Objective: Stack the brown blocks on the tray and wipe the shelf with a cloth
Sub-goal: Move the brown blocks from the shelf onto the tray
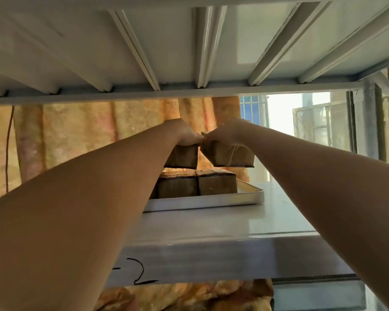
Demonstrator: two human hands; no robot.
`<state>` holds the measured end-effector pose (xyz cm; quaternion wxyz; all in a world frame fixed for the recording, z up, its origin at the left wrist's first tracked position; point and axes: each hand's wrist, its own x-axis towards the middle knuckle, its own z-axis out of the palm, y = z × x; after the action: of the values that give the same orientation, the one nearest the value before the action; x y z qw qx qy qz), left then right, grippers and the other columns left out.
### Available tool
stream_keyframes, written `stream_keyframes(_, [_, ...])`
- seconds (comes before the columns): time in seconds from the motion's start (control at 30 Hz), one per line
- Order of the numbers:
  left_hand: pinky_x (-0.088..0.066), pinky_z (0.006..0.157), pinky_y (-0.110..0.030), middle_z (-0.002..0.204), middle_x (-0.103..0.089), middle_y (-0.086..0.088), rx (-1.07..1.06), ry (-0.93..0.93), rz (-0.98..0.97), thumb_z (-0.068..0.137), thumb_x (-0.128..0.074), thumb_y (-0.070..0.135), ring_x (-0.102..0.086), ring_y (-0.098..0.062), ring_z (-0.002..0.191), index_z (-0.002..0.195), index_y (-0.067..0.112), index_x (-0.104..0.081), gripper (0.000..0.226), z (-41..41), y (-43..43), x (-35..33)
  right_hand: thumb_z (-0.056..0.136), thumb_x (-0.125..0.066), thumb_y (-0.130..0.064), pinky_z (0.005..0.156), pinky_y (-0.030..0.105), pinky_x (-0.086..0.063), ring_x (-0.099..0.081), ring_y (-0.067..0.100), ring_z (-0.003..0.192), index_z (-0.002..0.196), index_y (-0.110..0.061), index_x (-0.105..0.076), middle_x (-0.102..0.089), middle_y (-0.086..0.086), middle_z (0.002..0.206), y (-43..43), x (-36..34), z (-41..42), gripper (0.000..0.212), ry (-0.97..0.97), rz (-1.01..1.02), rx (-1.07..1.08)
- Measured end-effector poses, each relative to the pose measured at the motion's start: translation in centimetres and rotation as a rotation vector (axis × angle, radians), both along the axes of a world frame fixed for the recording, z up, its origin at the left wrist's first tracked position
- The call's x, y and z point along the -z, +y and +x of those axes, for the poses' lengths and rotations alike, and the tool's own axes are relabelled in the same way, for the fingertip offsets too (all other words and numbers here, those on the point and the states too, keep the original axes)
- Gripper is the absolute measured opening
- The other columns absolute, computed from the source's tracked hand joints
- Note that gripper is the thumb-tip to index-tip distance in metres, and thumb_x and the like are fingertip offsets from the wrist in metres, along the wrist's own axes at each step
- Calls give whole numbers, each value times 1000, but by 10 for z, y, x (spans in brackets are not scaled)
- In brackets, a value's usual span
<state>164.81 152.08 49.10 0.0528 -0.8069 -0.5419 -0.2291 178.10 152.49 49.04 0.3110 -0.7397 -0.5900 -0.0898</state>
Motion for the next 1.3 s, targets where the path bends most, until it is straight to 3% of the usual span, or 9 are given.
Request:
stream_keyframes(0.13, [-37,102,-34,145,-42,-17,19,-65,-14,94,-43,47,-42,-32,131,140,3,-39,64,-4,11,4,74,-60,-60,68,28,-46,-53,17,71,103,-16,-58,-51,1,75,3,3,-5,52,21,8,44])
stream_keyframes(0.3, [-37,84,-30,134,-54,-17,-21,-15,41,90,-42,59,-52,-31,118,127,-1,-51,72,-11,29,6,66,-61,-63,68,31,-49,-57,20,76,96,-16,-59,-52,3,74,13,-2,-5,56,44,48,69])
stream_keyframes(0.43, [-37,99,-35,142,-48,-17,-26,58,-62,88,-28,68,-48,-31,125,133,1,-48,84,-25,42,6,69,-61,-58,74,32,-52,-60,21,82,92,-18,-56,-53,2,73,24,-1,-5,47,71,72,72])
stream_keyframes(0.53, [-36,104,-36,139,-51,-12,121,70,-151,85,-24,71,-50,-26,124,132,10,-53,83,-32,46,10,70,-60,-58,69,30,-51,-59,20,78,92,-18,-57,-53,2,74,29,-1,-6,46,65,33,80])
stream_keyframes(0.7, [-35,110,-39,148,-40,2,263,111,-117,73,-59,67,-42,-19,131,140,27,-40,81,-42,49,21,76,-57,-57,68,30,-49,-58,22,77,95,-16,-56,-57,6,83,28,-9,-6,45,57,-46,55])
stream_keyframes(0.87, [-41,105,-40,139,-51,4,257,71,-74,63,-69,67,-51,-18,120,135,31,-48,83,-43,51,24,95,-45,-33,61,28,-40,-46,18,61,97,-12,-55,-48,7,71,4,-4,-4,23,122,-301,-115])
stream_keyframes(0.97, [-41,102,-34,140,-51,6,249,66,-23,68,-68,61,-51,-17,121,136,32,-47,76,-43,52,28,96,-42,-36,62,27,-42,-51,19,64,83,-14,-54,-49,7,71,-3,-2,-6,29,48,-324,-152])
stream_keyframes(1.1, [-41,100,-32,141,-51,6,246,62,42,71,-65,63,-51,-17,123,136,34,-48,73,-44,51,34,86,-49,-56,91,38,-51,-62,31,105,80,-11,-53,-62,12,104,-1,-6,-4,45,6,-385,-136])
stream_keyframes(1.3, [-46,90,-33,133,-54,10,193,126,188,72,-53,72,-53,-14,115,133,42,-46,69,-45,52,43,73,-53,-71,84,40,-55,-62,28,96,106,-6,-61,-62,9,100,16,5,16,73,-33,-179,-186])
